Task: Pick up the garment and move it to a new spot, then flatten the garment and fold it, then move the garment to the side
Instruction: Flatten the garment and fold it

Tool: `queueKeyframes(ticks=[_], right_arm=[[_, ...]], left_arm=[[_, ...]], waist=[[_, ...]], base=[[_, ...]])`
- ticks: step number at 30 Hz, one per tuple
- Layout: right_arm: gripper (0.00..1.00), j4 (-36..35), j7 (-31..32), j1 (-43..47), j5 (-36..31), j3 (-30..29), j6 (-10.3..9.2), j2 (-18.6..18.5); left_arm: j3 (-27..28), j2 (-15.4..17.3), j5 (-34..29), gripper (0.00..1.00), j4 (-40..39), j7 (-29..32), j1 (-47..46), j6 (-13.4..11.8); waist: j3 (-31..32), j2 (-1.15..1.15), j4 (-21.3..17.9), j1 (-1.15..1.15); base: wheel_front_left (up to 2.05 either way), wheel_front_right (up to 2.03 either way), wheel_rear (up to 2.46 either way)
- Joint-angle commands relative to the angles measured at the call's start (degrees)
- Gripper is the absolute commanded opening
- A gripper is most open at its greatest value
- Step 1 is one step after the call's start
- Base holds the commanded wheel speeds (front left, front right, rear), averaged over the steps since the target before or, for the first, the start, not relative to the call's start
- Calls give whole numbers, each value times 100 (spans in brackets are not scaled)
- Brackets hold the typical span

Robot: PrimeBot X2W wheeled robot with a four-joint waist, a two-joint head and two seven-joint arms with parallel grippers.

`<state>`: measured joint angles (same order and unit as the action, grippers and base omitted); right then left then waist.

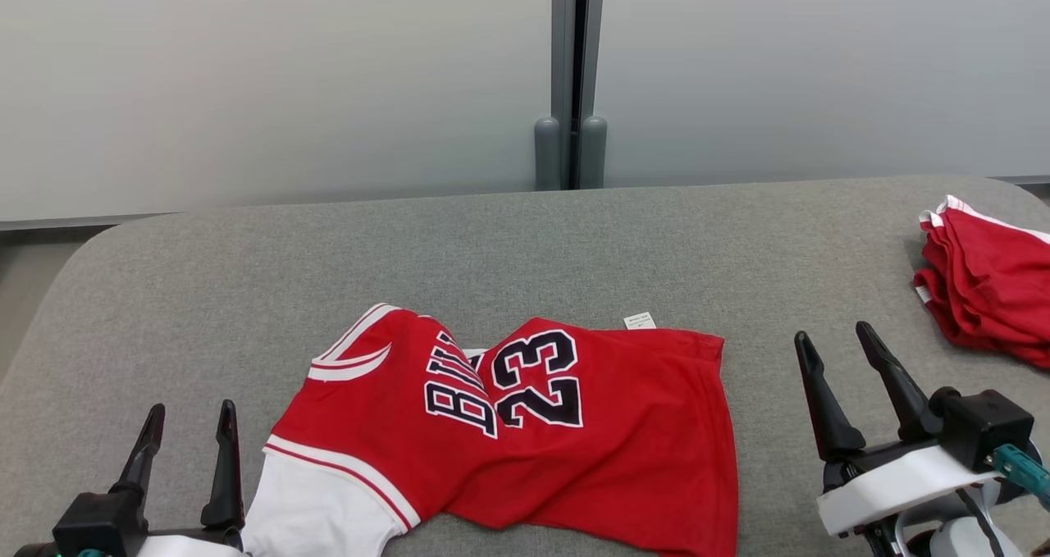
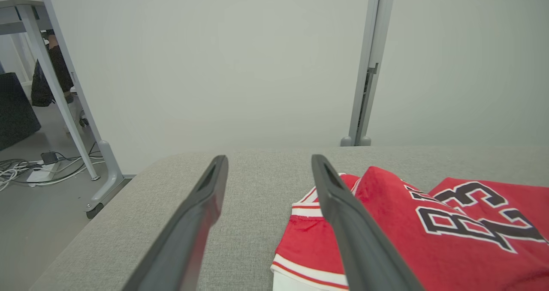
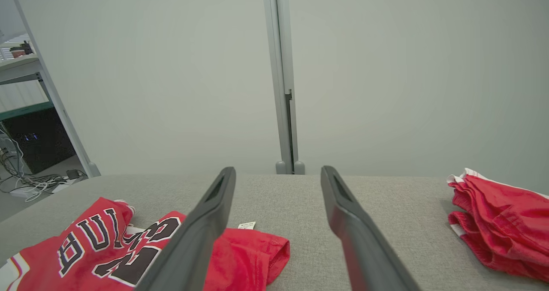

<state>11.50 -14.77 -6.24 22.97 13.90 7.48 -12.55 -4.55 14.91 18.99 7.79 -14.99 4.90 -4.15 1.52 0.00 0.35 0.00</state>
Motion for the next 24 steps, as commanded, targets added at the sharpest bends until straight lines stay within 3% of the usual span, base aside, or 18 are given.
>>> queueKeyframes(ticks=[1,5,8,13,18,24], right_arm=[[100,-11,42,-42,-23,-12,3,-56],[100,-30,576,-20,118,34,3,-203],[100,-170,1301,173,440,156,2,-402],[100,-599,2591,646,1124,170,3,-703],[100,-907,3866,1137,1850,160,3,-639],[100,-1043,4549,1410,2001,59,3,-362]], left_arm=[[11,22,-51,100,27,-25,-56,12],[-16,43,146,100,31,164,-70,143],[-57,124,347,100,36,626,20,271],[-10,277,587,100,-194,1383,163,251],[-52,486,790,100,-407,2269,383,233],[-110,642,1008,100,-555,2975,514,273]], waist=[[5,0,-2,0],[18,0,-5,0],[35,0,12,0],[16,0,12,0],[-55,0,-9,0],[-240,0,48,0]], base=[[0,0,0],[0,0,0],[0,0,0],[0,0,0],[0,0,0],[0,0,0]])
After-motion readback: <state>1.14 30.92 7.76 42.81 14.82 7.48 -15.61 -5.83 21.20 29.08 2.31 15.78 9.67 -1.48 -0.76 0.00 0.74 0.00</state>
